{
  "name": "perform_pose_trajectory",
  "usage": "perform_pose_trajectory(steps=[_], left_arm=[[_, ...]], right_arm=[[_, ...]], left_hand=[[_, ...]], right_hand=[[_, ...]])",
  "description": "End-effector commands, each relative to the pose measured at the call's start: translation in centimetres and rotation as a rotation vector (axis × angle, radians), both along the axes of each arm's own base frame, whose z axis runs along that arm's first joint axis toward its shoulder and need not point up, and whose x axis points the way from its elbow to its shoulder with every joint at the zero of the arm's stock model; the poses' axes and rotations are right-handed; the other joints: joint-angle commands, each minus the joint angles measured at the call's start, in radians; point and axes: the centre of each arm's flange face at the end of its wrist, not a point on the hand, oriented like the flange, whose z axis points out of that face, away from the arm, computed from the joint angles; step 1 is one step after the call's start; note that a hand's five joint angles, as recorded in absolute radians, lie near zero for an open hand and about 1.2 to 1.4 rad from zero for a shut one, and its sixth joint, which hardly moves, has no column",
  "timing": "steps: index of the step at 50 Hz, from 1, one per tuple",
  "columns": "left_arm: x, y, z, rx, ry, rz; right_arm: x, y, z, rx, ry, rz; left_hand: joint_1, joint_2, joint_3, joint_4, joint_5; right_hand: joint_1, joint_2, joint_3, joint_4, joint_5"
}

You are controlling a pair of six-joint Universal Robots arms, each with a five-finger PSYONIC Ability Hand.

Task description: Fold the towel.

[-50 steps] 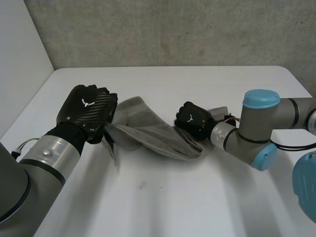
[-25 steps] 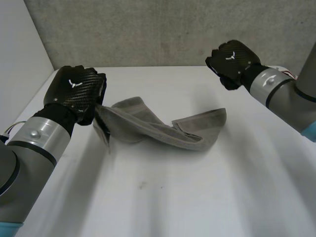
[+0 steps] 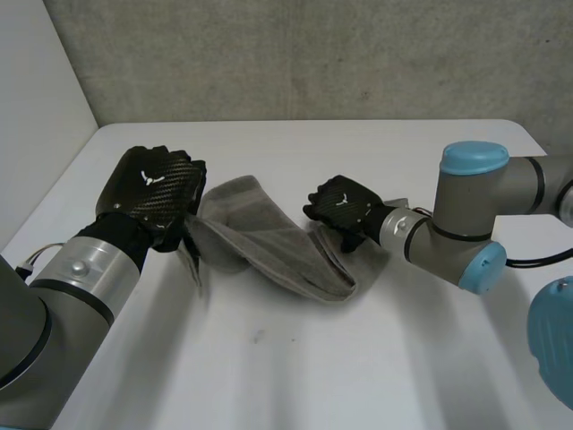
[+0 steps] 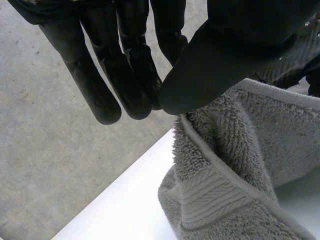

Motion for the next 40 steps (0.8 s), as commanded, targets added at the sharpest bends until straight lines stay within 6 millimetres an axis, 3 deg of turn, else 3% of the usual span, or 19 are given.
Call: perform_pose_trajectory(steps=[1,17,22,24,31,34,37,40], left_arm=[[0.0,-0.1,0.0,0.001,0.0,0.001],[0.0,-0.1,0.0,-0.001,0.0,-0.001],[0.0,-0.1,0.0,-0.001,0.0,0.002],[0.0,-0.1,0.0,-0.002,0.001,0.002],[0.0,-0.1,0.0,-0.002,0.001,0.001],[0.0,-0.1,0.0,-0.001,0.0,0.002],[0.0,0.0,0.0,-0.001,0.0,0.001],[0.0,0.0,0.0,-0.001,0.0,0.001]], right_arm=[[0.2,-0.6,-1.2,0.005,0.0,0.005],[0.2,-0.8,-1.7,-0.023,0.022,0.01],[0.2,-0.7,-1.9,-0.021,0.029,0.01],[0.1,-0.6,-2.1,-0.016,0.033,0.006],[0.1,-0.6,-2.2,-0.016,0.035,0.005],[0.1,-0.6,-2.1,-0.019,0.035,0.006],[0.2,-0.7,-1.3,-0.058,0.039,0.009],[0.2,-0.8,-0.6,-0.085,0.039,0.004]], left_hand=[[0.192,0.179,0.18,0.178,0.179],[0.192,0.179,0.18,0.178,0.179],[0.192,0.179,0.18,0.178,0.179],[0.192,0.179,0.18,0.178,0.179],[0.192,0.179,0.18,0.178,0.179],[0.192,0.179,0.18,0.178,0.179],[0.192,0.179,0.18,0.178,0.179],[0.192,0.179,0.18,0.178,0.179]], right_hand=[[0.221,0.155,0.159,0.16,0.163],[0.561,0.496,0.499,0.501,0.504],[0.506,0.44,0.444,0.445,0.448],[0.327,0.262,0.265,0.267,0.27],[0.312,0.246,0.25,0.251,0.254],[0.421,0.355,0.359,0.36,0.363],[0.923,0.857,0.861,0.862,0.865],[0.925,0.859,0.862,0.864,0.867]])
